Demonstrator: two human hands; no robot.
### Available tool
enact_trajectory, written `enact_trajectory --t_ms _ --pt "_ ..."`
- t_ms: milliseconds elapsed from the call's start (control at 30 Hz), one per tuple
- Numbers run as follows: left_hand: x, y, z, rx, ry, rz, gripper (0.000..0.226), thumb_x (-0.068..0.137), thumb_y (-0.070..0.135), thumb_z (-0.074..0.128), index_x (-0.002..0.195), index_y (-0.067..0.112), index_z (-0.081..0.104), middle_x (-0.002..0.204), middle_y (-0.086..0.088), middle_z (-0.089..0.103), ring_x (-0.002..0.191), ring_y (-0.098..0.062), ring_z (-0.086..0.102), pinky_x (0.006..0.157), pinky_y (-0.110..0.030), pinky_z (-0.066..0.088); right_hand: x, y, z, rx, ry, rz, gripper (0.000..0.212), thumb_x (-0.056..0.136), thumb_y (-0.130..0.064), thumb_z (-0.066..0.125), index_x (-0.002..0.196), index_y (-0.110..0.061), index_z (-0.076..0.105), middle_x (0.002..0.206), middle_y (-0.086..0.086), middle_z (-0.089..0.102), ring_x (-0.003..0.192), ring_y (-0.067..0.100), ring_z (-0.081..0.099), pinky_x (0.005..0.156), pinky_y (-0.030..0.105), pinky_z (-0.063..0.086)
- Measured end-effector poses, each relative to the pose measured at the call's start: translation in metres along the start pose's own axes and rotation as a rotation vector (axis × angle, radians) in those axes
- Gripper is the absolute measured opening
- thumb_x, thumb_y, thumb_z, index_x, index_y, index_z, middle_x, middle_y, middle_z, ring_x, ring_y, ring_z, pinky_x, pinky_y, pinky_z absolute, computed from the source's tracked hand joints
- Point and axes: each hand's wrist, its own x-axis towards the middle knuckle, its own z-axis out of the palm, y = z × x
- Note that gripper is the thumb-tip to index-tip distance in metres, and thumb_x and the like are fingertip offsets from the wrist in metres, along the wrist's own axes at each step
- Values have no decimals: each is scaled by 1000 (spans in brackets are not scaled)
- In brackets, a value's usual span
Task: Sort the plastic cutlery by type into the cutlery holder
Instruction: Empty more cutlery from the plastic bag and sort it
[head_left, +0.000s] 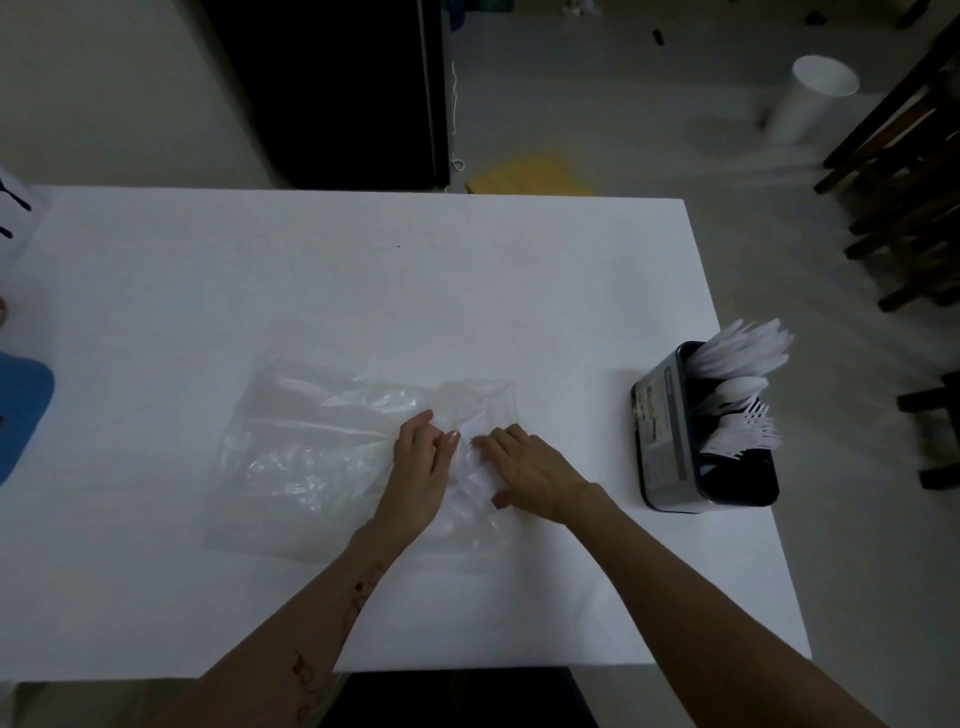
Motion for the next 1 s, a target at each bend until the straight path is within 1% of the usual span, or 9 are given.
enact_trajectory --t_ms 67,133,233,333,467,667,800,900,1000 --pt "-2 -8 4 23 13 -22 20 100 30 39 85 19 47 147 4 35 132 -9 35 118 -41 7 0 -3 2 17 -13 4 76 81 -33 76 142 -9 37 144 10 42 122 27 43 89 38 51" --pt "-3 -15 5 1 13 -45 17 100 30 38 84 32 43 146 8 37 135 -10 36 115 -51 -6 -2 -5 6 30 -20 13 73 83 -32 73 142 -10 36 145 8 40 124 27 41 79 41 57" --pt "-3 -17 3 -38 -19 -62 15 101 28 37 91 38 39 145 4 41 130 -14 43 114 -49 -9 -4 -4 12 4 1 -24 69 88 -31 67 146 -13 35 136 9 47 121 29 42 64 44 58" --pt "-5 -17 2 -52 -29 -61 27 102 26 34 128 29 40 127 -9 53 129 -23 44 114 -38 -12 -7 -1 12 -39 24 -93 54 88 -27 65 137 -14 45 122 12 52 113 32 46 59 43 55" --pt "-9 -25 4 6 -10 -5 23 101 20 36 111 41 39 132 -21 49 129 -34 44 115 -39 -12 -13 -1 16 -45 54 -128 45 85 -21 69 125 -15 49 118 12 54 103 31 52 62 41 55" --pt "-9 -40 0 429 -39 48 37 102 29 26 119 8 51 155 2 30 143 -13 26 107 -69 -1 -31 15 11 -86 159 -75 32 89 -18 49 121 -15 49 112 10 55 94 27 53 71 36 51" --pt "-6 -69 -17 608 -118 -1 39 95 26 29 123 6 47 145 -9 43 135 -14 28 72 -86 27 -50 32 11 -52 198 44 49 81 -1 65 125 -13 50 116 10 55 94 27 52 73 35 51" --pt "-6 -84 -40 708 -72 103 40 102 27 21 137 9 28 150 -9 31 143 -11 22 76 -85 23 -56 40 14 5 203 169 57 78 8 62 129 -14 49 123 9 53 101 28 52 78 36 50" --pt "-6 -93 -68 864 -212 135 40 98 19 28 136 6 30 146 -19 41 132 -30 46 85 -85 20 -56 45 11 15 234 245 62 74 14 55 129 -13 50 131 10 48 109 31 49 84 38 47"
